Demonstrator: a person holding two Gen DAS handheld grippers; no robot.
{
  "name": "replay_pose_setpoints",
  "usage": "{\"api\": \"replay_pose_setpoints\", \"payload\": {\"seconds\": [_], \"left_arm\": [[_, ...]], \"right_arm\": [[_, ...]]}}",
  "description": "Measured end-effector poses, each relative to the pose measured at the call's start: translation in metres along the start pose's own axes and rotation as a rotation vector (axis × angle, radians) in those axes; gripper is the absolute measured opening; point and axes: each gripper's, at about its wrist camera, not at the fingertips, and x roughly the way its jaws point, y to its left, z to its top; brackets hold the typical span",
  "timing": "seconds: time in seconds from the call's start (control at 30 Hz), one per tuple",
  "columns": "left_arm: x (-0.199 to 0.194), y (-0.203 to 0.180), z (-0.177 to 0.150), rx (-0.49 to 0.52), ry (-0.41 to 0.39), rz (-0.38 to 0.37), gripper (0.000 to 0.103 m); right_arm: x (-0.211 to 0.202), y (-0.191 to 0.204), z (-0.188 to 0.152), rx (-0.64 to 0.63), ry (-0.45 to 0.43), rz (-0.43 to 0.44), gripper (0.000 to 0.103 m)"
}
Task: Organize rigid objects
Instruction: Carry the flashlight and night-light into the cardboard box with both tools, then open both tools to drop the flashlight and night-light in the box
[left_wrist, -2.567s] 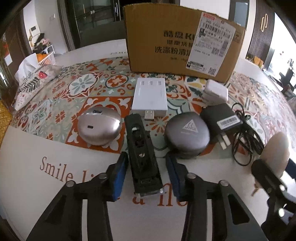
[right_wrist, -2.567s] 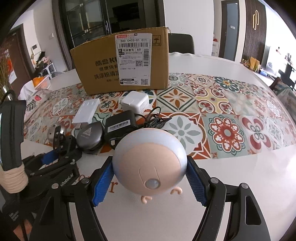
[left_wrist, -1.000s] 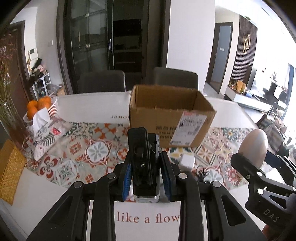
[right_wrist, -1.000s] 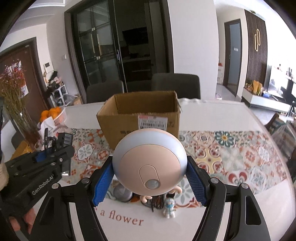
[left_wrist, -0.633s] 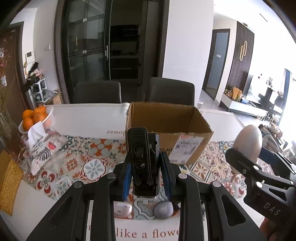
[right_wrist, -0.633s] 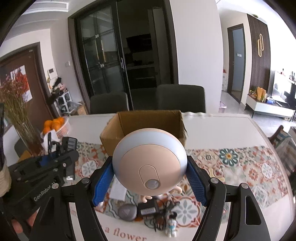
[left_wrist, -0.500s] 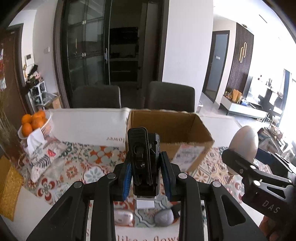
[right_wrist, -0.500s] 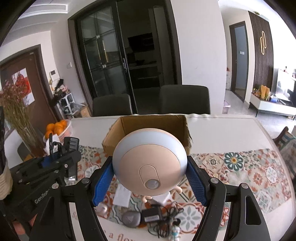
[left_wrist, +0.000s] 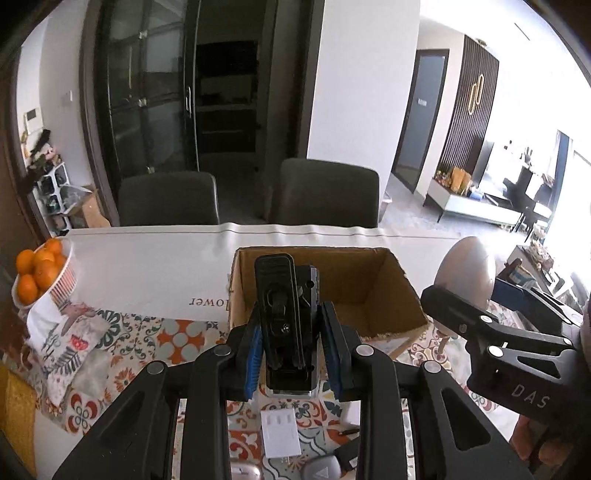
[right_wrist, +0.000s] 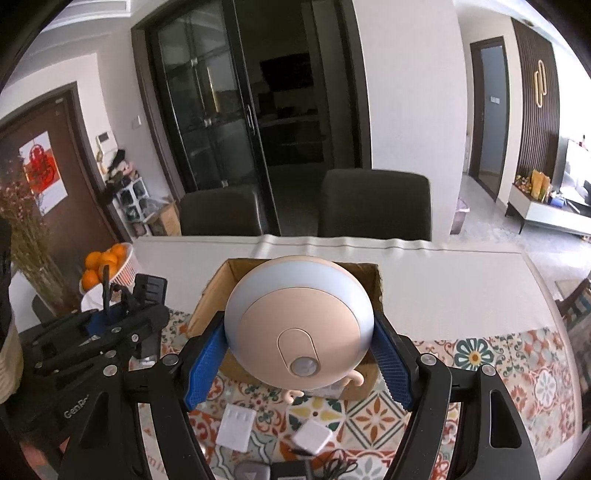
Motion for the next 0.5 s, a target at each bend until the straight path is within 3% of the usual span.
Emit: {"api": "replay_pose_setpoints", "payload": {"seconds": [0.5], "left_arm": [[0.077,0.000,0.037,0.057,0.150,0.048,0.029]], "right_arm": [[0.092,-0.030,0.023,0.068,0.241,0.014,0.075]]}}
